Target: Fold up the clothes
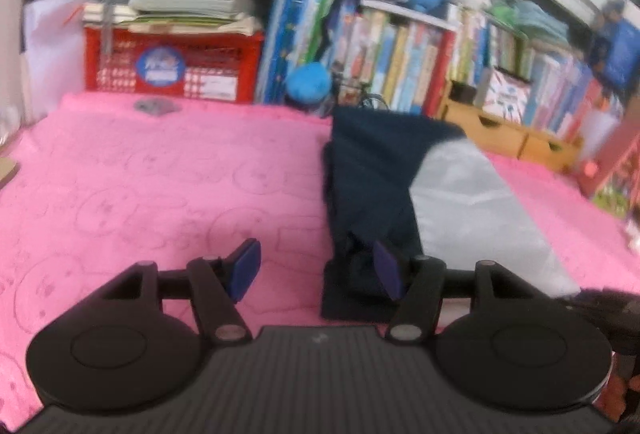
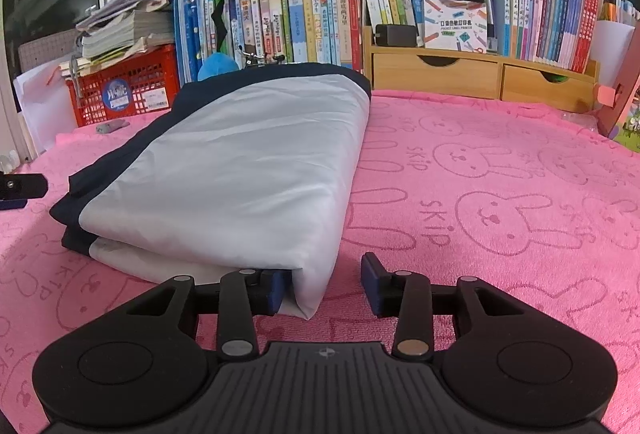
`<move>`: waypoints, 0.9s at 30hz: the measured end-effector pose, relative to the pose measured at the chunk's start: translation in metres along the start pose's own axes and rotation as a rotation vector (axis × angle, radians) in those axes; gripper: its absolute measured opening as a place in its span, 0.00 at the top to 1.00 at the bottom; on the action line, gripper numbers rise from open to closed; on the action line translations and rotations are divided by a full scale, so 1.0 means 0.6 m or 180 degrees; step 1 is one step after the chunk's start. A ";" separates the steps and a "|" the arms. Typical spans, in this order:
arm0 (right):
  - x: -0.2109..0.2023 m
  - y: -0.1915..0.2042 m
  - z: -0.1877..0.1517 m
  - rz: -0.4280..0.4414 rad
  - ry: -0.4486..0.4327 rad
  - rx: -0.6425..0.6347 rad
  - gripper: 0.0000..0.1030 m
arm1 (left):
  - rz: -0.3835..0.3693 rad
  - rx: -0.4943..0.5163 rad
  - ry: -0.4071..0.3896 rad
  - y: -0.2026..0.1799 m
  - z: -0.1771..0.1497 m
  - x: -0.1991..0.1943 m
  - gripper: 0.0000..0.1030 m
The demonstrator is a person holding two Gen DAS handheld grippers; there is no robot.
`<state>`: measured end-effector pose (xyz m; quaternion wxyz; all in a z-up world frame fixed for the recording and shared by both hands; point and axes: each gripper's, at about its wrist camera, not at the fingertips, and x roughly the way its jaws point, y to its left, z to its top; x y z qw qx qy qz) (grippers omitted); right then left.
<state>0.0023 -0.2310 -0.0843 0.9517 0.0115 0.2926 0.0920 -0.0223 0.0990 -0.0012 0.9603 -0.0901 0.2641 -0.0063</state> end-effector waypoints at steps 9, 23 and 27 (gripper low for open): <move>-0.029 -0.015 0.005 0.0357 -0.0009 -0.0099 0.48 | -0.0331 0.0174 0.0039 -0.040 0.044 0.033 0.38; 0.059 -0.207 0.153 0.1402 -0.0065 0.1198 0.21 | -0.1896 -0.0617 0.0686 -0.078 0.256 0.211 0.32; 0.158 -0.191 0.187 0.1270 0.0149 0.1046 0.21 | -0.1799 -0.0396 0.0987 -0.133 0.287 0.320 0.27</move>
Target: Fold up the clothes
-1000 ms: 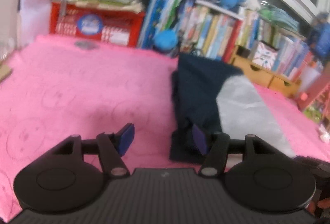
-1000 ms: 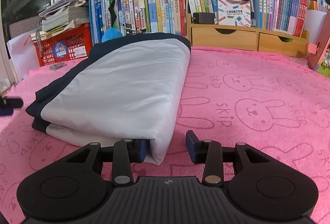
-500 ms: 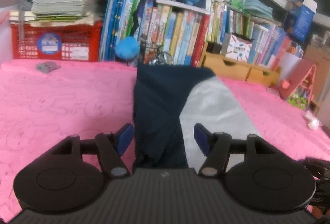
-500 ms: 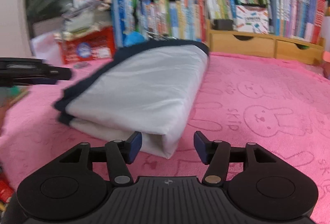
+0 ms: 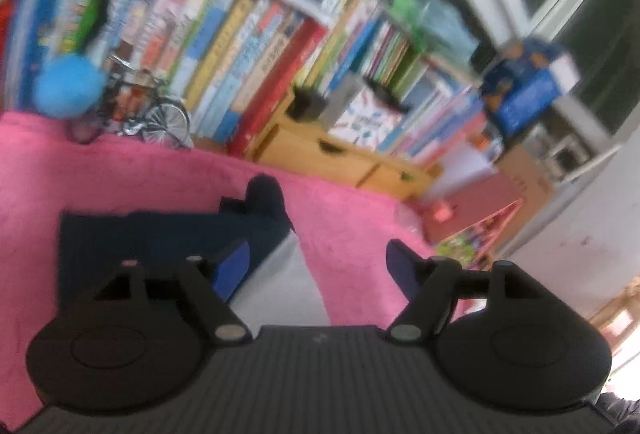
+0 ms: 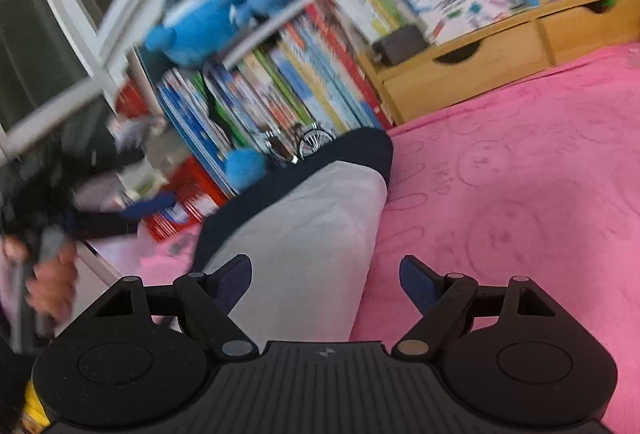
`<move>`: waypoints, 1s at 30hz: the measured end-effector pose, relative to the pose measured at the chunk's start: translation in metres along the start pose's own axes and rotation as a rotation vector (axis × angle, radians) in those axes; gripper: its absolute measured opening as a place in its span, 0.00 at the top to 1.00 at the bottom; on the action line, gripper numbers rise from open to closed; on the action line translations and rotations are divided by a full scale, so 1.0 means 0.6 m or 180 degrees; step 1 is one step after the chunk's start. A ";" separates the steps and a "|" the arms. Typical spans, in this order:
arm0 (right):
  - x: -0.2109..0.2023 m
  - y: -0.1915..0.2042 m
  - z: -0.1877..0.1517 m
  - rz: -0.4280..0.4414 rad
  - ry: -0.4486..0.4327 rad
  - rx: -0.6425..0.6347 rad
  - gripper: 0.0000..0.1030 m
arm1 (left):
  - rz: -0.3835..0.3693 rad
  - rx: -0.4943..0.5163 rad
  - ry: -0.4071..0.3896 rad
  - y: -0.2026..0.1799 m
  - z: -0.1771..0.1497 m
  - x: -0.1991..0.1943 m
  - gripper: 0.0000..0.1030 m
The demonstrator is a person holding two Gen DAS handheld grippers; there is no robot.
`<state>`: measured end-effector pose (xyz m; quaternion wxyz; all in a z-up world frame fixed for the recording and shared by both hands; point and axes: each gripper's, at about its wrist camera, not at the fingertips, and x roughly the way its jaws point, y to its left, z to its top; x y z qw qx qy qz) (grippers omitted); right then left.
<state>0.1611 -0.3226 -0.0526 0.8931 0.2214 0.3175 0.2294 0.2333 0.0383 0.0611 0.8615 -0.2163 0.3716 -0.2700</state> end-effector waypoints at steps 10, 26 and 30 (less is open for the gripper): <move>0.097 -0.011 -0.010 0.0132 0.0179 0.0030 0.42 | 0.0286 -0.0239 0.0705 0.049 0.066 0.190 0.20; 0.096 0.007 -0.020 0.0216 0.0223 -0.0321 0.32 | 0.0304 -0.0111 0.0723 0.071 0.124 0.270 0.87; 0.095 0.006 -0.021 0.0222 0.0227 -0.0329 0.31 | 0.0605 -0.0266 0.0301 0.079 0.160 0.242 0.87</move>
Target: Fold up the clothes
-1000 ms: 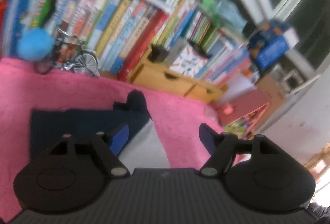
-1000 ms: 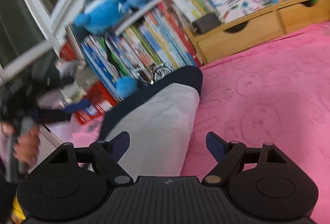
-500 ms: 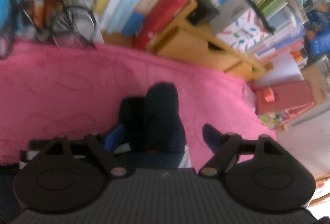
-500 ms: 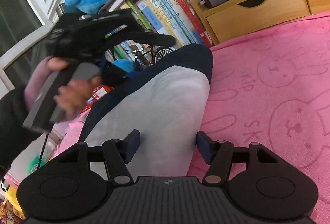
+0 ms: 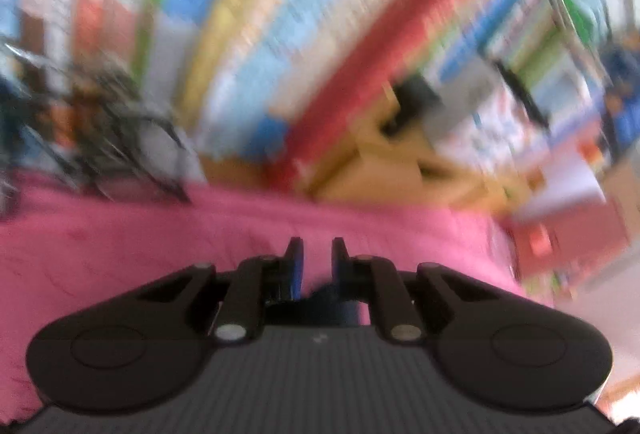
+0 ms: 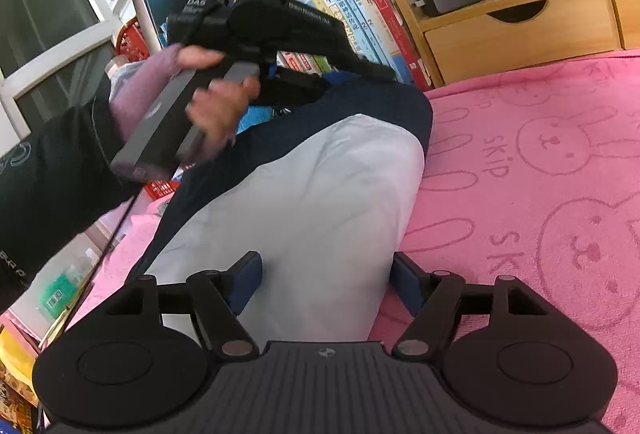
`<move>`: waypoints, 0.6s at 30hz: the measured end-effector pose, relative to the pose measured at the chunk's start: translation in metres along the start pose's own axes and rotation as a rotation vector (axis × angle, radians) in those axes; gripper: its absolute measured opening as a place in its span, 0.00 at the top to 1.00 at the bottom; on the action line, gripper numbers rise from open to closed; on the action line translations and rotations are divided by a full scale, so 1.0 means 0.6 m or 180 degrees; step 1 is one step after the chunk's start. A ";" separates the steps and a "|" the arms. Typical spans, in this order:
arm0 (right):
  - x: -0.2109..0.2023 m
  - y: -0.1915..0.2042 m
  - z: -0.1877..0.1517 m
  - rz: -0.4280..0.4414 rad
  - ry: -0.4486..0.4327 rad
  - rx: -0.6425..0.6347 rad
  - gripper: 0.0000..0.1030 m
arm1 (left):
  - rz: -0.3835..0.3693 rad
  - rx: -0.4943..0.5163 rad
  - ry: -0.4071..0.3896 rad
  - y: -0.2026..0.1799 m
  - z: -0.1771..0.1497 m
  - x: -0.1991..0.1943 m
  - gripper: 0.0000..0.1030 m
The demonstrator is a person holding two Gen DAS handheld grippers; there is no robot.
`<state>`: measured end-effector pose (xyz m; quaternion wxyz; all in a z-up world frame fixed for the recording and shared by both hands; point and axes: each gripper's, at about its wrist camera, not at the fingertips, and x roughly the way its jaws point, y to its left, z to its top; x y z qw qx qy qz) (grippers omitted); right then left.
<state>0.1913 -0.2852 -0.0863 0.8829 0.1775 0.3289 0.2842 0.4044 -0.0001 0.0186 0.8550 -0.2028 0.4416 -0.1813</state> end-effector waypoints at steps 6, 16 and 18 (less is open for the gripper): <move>0.004 -0.004 0.000 0.0029 -0.0004 0.0019 0.30 | 0.0412 0.0344 -0.0320 0.006 -0.037 -0.120 0.74; -0.035 -0.014 0.002 -0.0257 -0.0193 0.0193 0.21 | 0.0689 0.0739 -0.0687 0.063 -0.226 -0.288 0.33; -0.048 -0.019 0.002 -0.0283 -0.0215 0.0281 0.21 | 0.0579 0.0479 -0.0634 0.093 -0.239 -0.294 0.33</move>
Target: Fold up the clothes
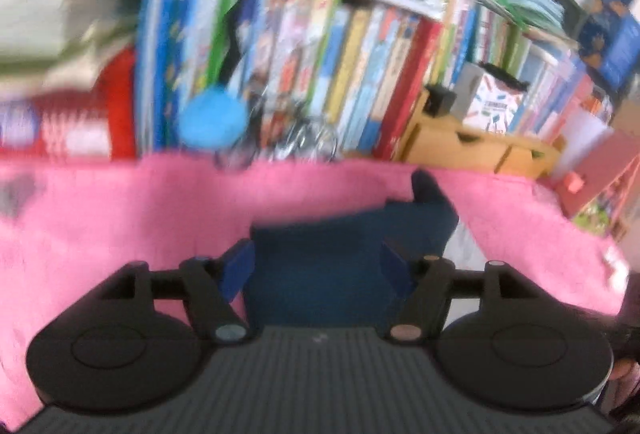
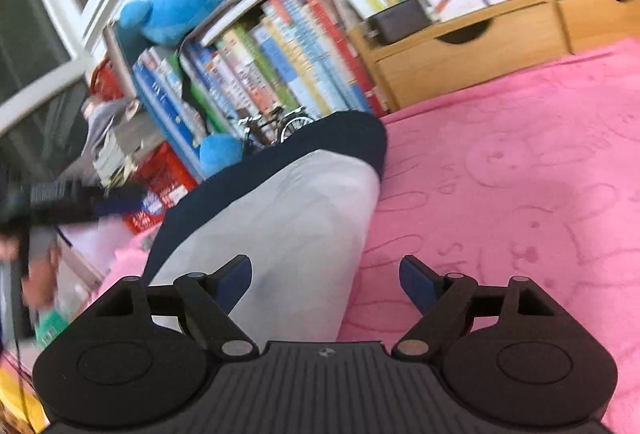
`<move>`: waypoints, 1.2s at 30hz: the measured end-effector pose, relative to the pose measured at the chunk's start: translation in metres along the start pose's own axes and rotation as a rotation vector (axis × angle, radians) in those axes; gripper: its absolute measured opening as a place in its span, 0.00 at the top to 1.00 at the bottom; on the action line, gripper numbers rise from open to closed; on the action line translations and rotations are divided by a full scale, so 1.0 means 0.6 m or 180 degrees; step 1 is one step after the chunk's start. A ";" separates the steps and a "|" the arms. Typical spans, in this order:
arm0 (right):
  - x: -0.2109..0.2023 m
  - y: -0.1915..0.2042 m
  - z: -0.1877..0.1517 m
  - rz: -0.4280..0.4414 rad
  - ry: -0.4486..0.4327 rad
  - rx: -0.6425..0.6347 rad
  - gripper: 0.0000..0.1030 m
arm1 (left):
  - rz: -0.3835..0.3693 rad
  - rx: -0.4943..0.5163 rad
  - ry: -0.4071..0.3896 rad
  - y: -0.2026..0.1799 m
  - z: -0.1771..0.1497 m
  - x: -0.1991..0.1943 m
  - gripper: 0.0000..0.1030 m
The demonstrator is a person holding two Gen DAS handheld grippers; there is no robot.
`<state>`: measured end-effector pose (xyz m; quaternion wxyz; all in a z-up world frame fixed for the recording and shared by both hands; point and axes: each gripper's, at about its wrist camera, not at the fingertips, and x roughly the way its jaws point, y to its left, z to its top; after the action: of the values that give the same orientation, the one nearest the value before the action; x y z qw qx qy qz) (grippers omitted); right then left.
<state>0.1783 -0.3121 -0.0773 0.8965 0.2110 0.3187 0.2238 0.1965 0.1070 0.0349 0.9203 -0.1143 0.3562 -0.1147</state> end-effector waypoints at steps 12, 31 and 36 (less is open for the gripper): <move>-0.017 0.009 -0.031 0.0044 0.0229 0.0072 0.20 | -0.0415 -0.0957 0.0457 0.106 -0.079 0.007 0.27; -0.053 0.007 0.001 0.0400 -0.0002 0.0514 0.60 | -0.1363 -0.0940 0.0435 0.044 -0.095 0.004 0.73; -0.079 -0.017 0.000 -0.0105 0.0026 0.0305 0.56 | -0.1034 -0.0824 0.0402 0.046 -0.110 0.002 0.64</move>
<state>0.1480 -0.3456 -0.0599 0.8877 0.2474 0.3361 0.1944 0.1556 0.1243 -0.0215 0.8432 -0.2800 0.4019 -0.2217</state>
